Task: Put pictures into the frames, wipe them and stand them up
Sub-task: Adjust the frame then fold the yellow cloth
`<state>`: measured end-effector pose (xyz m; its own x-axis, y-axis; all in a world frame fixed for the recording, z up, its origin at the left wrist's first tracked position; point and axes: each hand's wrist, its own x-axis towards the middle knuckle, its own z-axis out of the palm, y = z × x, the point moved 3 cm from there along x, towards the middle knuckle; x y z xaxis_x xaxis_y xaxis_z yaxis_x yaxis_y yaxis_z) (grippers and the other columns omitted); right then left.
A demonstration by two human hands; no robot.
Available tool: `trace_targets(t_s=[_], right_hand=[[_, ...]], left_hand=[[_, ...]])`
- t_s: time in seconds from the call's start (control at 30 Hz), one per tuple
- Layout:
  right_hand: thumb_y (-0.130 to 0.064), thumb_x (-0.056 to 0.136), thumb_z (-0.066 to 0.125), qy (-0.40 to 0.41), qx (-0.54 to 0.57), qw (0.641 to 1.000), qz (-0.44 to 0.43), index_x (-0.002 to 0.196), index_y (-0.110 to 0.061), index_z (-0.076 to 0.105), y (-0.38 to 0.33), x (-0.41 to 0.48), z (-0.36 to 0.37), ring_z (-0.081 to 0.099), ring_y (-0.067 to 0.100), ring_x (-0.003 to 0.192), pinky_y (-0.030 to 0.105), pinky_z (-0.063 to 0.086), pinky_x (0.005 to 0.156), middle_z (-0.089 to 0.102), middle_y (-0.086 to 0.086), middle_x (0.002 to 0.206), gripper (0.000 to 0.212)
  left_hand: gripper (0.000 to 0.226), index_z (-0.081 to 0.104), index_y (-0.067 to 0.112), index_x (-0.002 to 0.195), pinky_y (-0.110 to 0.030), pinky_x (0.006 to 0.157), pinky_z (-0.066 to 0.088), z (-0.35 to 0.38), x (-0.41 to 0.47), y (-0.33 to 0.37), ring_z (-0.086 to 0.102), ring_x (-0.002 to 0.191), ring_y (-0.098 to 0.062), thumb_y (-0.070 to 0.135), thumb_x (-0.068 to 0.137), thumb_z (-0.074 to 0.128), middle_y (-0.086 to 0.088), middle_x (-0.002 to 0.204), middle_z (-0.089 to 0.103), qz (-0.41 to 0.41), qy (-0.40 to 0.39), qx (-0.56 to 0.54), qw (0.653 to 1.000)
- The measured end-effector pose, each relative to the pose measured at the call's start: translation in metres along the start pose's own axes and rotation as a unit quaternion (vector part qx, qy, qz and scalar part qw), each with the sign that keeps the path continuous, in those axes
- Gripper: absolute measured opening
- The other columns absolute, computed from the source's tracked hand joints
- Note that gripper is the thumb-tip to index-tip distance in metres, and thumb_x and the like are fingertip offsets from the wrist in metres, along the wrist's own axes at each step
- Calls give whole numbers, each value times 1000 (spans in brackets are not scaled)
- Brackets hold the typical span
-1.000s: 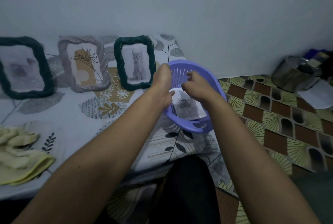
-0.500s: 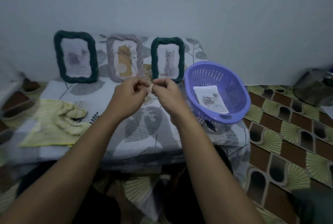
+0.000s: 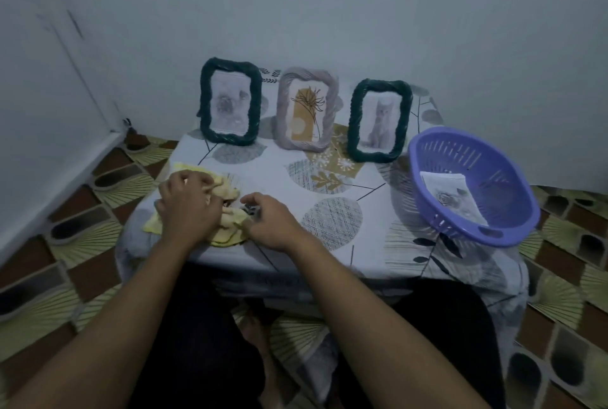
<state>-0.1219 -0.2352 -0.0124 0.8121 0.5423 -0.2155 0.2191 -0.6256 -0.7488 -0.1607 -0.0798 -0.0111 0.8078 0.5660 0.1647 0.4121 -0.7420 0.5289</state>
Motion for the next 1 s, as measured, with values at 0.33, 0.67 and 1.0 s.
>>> trace_targets(t_s=[0.33,0.67,1.0], right_hand=[[-34,69,59,-23,-100,995,8,131,-29,61,2,9,-1,51,29,129,45,39,108,60,1,138,62],[-51,94,47,157,-20,983,94,131,-22,47,36,13,-45,49,32,124,49,35,107,53,8,135,48],[-34,92,61,154,-18,986,55,118,-22,53,54,14,-45,45,30,121,43,39,102,51,8,126,30]], left_hand=[[34,64,13,128,-35,98,38,7,2,-6,53,123,-35,18,103,41,-16,133,62,-5,-57,-138,989],[39,58,13,128,-25,79,55,31,-4,27,66,96,-22,0,93,48,0,105,66,56,-128,-209,968],[49,52,21,136,-50,108,26,41,14,25,30,135,-35,49,96,48,-13,145,40,-59,-131,17,989]])
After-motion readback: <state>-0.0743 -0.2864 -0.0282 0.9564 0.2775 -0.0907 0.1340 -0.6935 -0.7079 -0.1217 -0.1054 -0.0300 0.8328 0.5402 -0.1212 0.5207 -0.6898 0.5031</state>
